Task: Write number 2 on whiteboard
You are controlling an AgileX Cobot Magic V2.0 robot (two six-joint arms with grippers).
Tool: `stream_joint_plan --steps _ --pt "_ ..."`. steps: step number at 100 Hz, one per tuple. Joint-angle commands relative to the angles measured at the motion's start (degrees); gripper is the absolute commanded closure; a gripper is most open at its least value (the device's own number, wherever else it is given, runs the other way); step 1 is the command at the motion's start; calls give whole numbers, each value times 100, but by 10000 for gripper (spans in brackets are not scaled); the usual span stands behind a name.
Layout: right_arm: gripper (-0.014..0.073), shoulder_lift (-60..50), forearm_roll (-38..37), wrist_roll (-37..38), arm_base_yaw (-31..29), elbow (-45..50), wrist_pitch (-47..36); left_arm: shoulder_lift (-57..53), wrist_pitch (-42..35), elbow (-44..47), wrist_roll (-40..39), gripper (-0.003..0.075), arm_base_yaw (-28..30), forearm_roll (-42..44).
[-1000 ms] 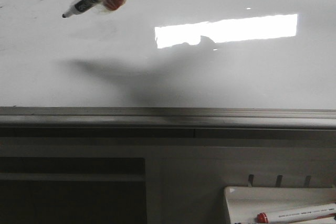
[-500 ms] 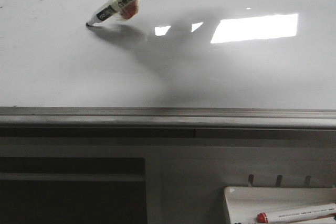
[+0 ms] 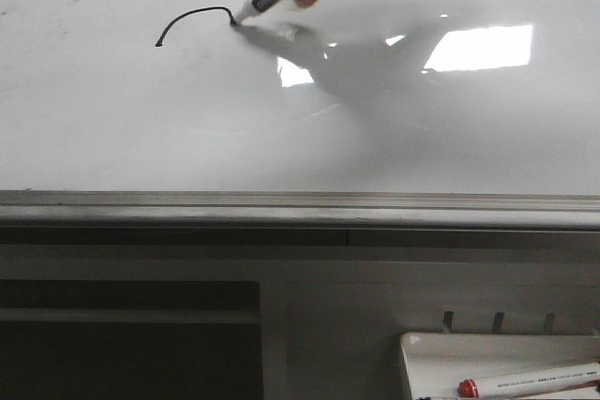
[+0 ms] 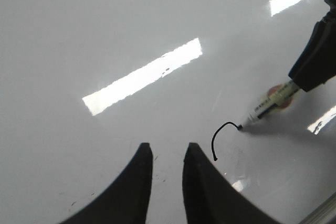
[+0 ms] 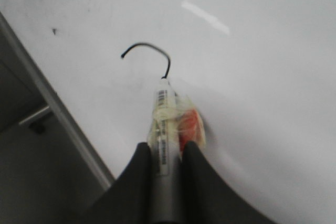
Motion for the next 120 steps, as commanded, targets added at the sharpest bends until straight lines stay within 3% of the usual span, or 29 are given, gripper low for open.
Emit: stream_joint_plan --steps 1,38,64,102,120 --pt "643 -115 -84 101 11 14 67 27 -442 -167 -80 596 19 -75" --pt "643 596 -108 99 834 -126 -436 27 -442 -167 -80 596 19 -75" --pt "643 434 -839 594 571 -5 -252 27 -442 -167 -80 596 19 -75" --pt "643 -364 -859 651 -300 771 -76 27 -442 -167 -80 596 19 -75" --pt "643 -614 -773 628 91 591 163 27 -394 -167 -38 596 19 -20"
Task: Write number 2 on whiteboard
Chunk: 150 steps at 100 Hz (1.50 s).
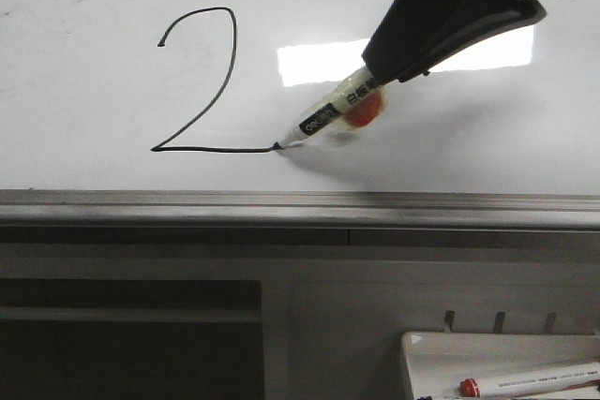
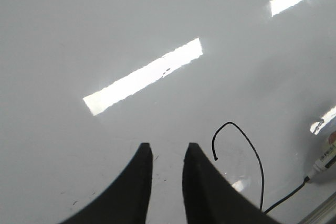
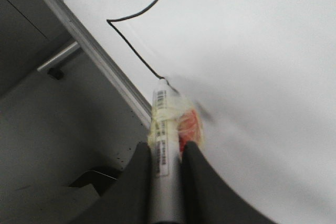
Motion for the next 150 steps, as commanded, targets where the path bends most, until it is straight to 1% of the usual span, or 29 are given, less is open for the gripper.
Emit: stream_joint_plan --steps 1,9,14,19,26,35,42,46,55,59,65,75,84,92,108,121,150 --pt "643 -185 -206 30 185 -303 -399 27 -384 -167 -38 596 19 -17" --pt "643 -190 -171 30 560 -483 -158 27 -302 -167 -38 595 19 -17" --pt "643 -190 -171 30 823 -560 -172 39 -249 -167 -38 591 6 -28" --pt "643 -190 -254 30 1105 -613 -305 50 -191 -167 -38 569 -60 -28" --pt "643 -156 -461 30 1392 -684 -539 125 -148 -167 -33 501 -257 -28" --pt "643 4 -605 30 1577 -839 -523 347 -164 -86 -33 378 -689 -28" --pt "643 201 -605 30 1649 -998 -416 634 -152 -23 -33 339 -1099 15" --pt "643 310 -605 30 1694 -1085 -389 835 -152 7 -33 344 -1339 135" --pt "643 488 -618 30 1796 -1244 -389 1299 -174 10 -33 383 -1749 821" --pt "643 523 -618 30 1846 -1289 -389 1499 -251 0 -33 401 -1843 980" --pt "643 551 -618 30 1904 -1381 -401 1752 -353 -13 -33 432 -1916 981" --pt "643 551 -618 30 1956 -1503 -337 2145 -433 -13 -33 461 -1877 925" --pt "643 551 -526 48 1955 -1601 -216 2471 -514 -13 -33 461 -1800 937" --pt "643 551 -429 62 1955 -1654 -99 2691 -786 -13 -33 461 -1712 937" --pt "643 551 -429 144 1955 -1664 184 2872 -1206 -13 -33 461 -1340 827" --pt "643 551 -429 144 1955 -1664 250 2872 -1206 -13 -33 461 -1137 827" --pt "643 551 -265 144 1955 -1678 146 2872 -1158 -13 -33 461 -1146 1000"
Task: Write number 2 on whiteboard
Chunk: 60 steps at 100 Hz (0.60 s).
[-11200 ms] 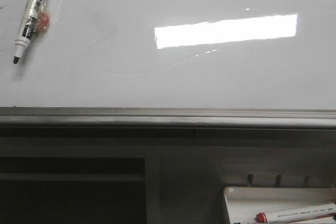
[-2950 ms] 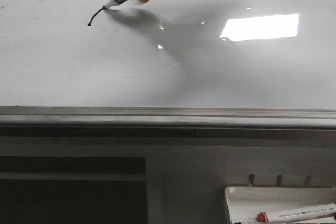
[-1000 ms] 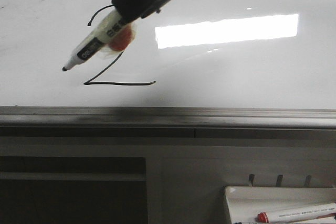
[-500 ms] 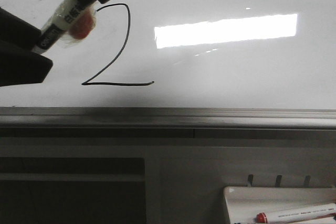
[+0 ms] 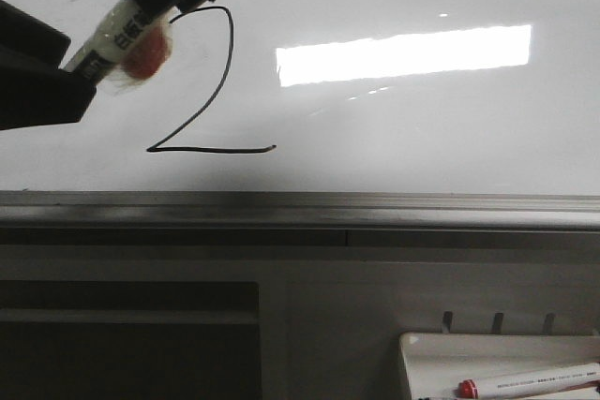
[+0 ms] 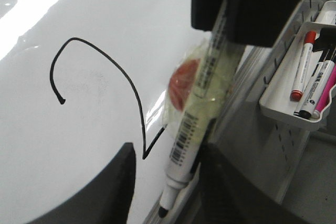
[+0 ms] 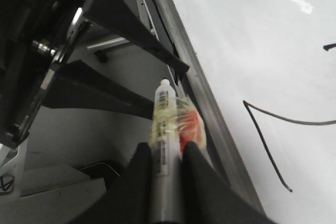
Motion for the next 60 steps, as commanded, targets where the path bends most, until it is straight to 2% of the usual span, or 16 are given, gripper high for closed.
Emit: stream_joint_plan --steps 1,32,42,54,60 --pt "643 -173 270 18 7 -184 -199 -22 -378 -174 -33 461 7 14" --pt "643 -173 311 18 9 -184 -327 -22 -378 -174 -33 477 7 265" --pt "643 -173 322 18 9 -184 -327 -22 -378 -174 -33 573 7 320" --pt "643 -173 322 18 9 -184 -327 -22 -378 -174 -33 730 7 422" --pt "643 -173 322 18 9 -184 -327 -22 -378 -174 -33 741 7 432"
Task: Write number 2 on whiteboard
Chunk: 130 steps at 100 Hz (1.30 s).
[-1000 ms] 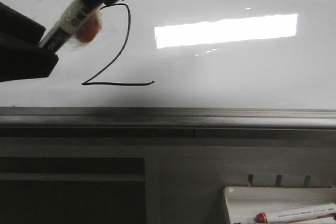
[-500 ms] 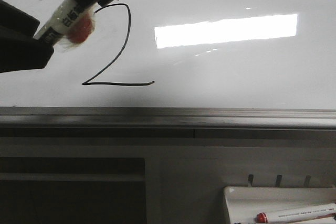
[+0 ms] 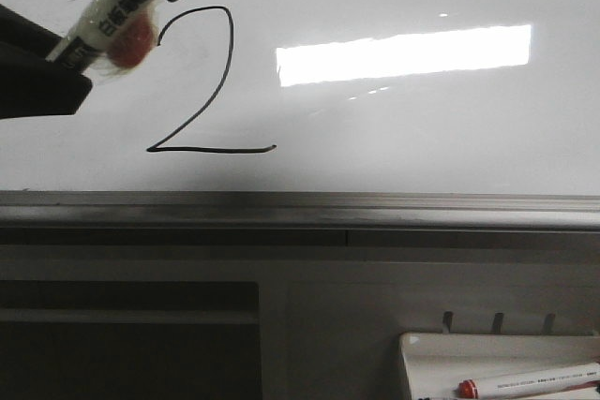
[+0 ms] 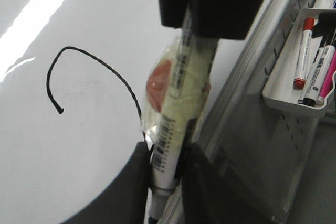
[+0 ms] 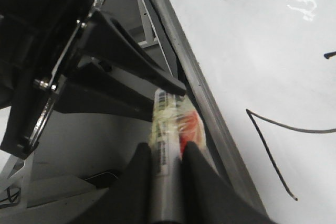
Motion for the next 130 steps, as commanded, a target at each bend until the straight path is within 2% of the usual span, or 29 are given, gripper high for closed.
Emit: stream_joint_plan --steps 1,17,21,26,31,36,41,48,68,80,100,130 --pt "643 -173 164 18 9 -184 -214 -22 -378 -183 -85 741 7 -64" --pt "637 -173 164 18 9 -184 -214 -22 -390 -183 -85 741 7 -74" --pt "600 -173 164 7 9 -184 -214 -22 -401 -183 -85 741 7 -119" --pt "505 -173 139 -58 9 -184 -261 -22 -440 -183 -85 741 7 -261" --pt "361 -173 37 -58 9 -184 -377 -22 -448 -183 -85 741 19 -496" --pt "172 -173 -117 -58 -35 -184 -546 -22 -437 -183 -85 741 31 -918" --pt "34 -186 -186 -58 -119 -184 -738 -22 -423 -183 -85 741 76 -1450" --pt "-59 -248 -186 -58 -298 -184 -982 -22 -400 -183 -85 741 234 -2322" --pt "7 -590 -175 -48 -687 -184 -1058 479 -654 -183 -85 741 1183 -4541" --pt "41 -725 -167 -48 -735 -184 -880 896 -610 -216 -85 741 1452 -5449" --pt "49 -766 -167 -48 -735 -184 -703 1251 -597 -243 -109 741 1450 -5702" --pt "49 -766 -167 -48 -735 -184 -665 1292 -1031 -243 -109 741 1450 -5691"
